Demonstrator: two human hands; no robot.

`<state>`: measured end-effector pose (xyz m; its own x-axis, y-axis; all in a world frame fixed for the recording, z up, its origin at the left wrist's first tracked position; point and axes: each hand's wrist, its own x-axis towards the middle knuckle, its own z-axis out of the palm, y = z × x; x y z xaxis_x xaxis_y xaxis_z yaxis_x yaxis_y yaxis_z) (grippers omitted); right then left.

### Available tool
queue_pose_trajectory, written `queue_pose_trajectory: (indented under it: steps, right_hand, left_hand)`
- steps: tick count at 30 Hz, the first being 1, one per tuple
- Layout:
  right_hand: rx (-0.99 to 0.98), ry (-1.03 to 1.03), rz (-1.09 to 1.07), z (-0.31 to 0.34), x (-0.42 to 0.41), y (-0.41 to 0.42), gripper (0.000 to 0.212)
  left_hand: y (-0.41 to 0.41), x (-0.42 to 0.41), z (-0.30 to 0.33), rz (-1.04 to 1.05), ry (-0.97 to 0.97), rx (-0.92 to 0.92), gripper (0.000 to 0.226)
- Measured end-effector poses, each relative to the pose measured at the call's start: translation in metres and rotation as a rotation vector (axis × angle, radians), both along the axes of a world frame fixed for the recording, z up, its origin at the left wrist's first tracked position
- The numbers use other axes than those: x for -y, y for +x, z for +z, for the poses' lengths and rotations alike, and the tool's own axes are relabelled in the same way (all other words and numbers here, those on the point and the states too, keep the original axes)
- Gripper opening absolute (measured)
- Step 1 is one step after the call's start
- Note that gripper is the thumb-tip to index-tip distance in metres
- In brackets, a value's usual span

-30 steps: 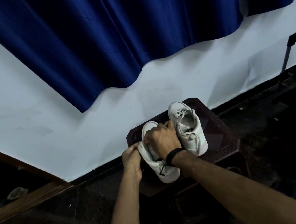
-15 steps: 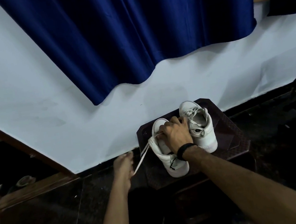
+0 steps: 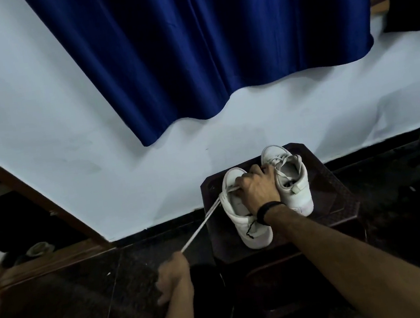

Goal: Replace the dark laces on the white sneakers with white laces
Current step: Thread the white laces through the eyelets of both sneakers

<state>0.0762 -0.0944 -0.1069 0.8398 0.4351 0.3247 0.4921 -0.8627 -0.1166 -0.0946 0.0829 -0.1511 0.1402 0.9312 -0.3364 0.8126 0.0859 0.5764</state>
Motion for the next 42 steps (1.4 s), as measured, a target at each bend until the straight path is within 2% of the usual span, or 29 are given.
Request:
queue_pose_trajectory:
  steps: [2, 3, 5, 7, 9, 11, 14, 17, 21, 26, 28, 29, 30, 31, 32, 34, 36, 39, 42]
  right_hand:
    - [-0.004, -0.010, -0.010, -0.001, -0.001, 0.000, 0.015]
    - [-0.001, -0.007, -0.012, -0.002, -0.002, 0.000, 0.013]
    - [0.011, 0.009, -0.011, -0.002, -0.001, 0.000, 0.010]
    - [0.027, 0.026, -0.007, -0.003, -0.001, 0.000, 0.010]
    - [0.038, 0.045, -0.001, -0.004, -0.001, 0.000, 0.010]
    - [0.042, 0.057, 0.006, -0.004, -0.001, 0.000, 0.010]
    - [0.055, 0.069, -0.003, -0.005, 0.000, 0.000, 0.011]
    - [0.068, 0.089, -0.010, -0.006, 0.000, 0.001, 0.013]
    - [0.050, 0.113, -0.001, -0.005, 0.001, 0.000, 0.018]
    - [-0.031, 0.153, 0.017, -0.001, 0.002, -0.005, 0.026]
    - [-0.085, 0.213, 0.034, 0.003, 0.004, -0.006, 0.034]
    - [-0.105, 0.239, 0.030, 0.004, 0.006, -0.007, 0.038]
    - [-0.119, 0.270, 0.016, 0.005, 0.007, -0.007, 0.041]
    - [-0.131, 0.307, 0.001, 0.005, 0.007, -0.008, 0.042]
    - [-0.142, 0.341, -0.011, 0.005, 0.007, -0.008, 0.042]
    - [-0.160, 0.389, -0.036, 0.003, 0.006, -0.008, 0.042]
    - [-0.154, 0.432, -0.059, 0.000, 0.004, -0.007, 0.043]
    - [-0.133, 0.496, -0.083, -0.006, 0.002, -0.005, 0.040]
    - [-0.123, 0.534, -0.070, -0.009, 0.002, -0.004, 0.041]
  left_hand:
    - [-0.008, 0.004, -0.008, -0.116, 0.085, -0.147, 0.039]
    - [-0.005, 0.006, -0.009, -0.184, 0.162, -0.142, 0.031]
    - [0.011, 0.009, -0.011, -0.313, 0.328, 0.070, 0.022]
    - [0.033, 0.016, -0.006, -0.468, 0.360, 0.343, 0.018]
    - [0.056, 0.031, 0.006, -0.650, 0.298, 0.454, 0.017]
    - [0.076, 0.047, 0.016, -0.796, 0.189, 0.463, 0.017]
    - [0.090, 0.055, 0.014, -0.763, 0.196, 0.509, 0.011]
    - [0.083, 0.046, 0.003, -0.635, 0.214, 0.556, 0.027]
    - [0.046, 0.024, -0.013, -0.301, -0.020, 0.579, 0.029]
    - [0.015, 0.022, -0.006, -0.268, -0.086, 0.456, 0.017]
    - [0.017, 0.030, 0.004, -0.293, -0.100, 0.287, 0.018]
    - [0.020, 0.033, 0.007, -0.341, -0.045, 0.173, 0.021]
    - [0.023, 0.036, 0.010, -0.391, 0.069, 0.077, 0.022]
    - [0.029, 0.037, 0.014, -0.425, 0.213, 0.058, 0.021]
    - [0.037, 0.035, 0.019, -0.447, 0.344, 0.141, 0.019]
    - [0.057, 0.033, 0.030, -0.510, 0.461, 0.357, 0.020]
    - [0.082, 0.031, 0.040, -0.623, 0.373, 0.407, 0.024]
    - [0.105, 0.042, 0.052, -0.788, 0.144, 0.328, 0.028]
    - [0.113, 0.045, 0.051, -0.799, 0.145, 0.310, 0.023]
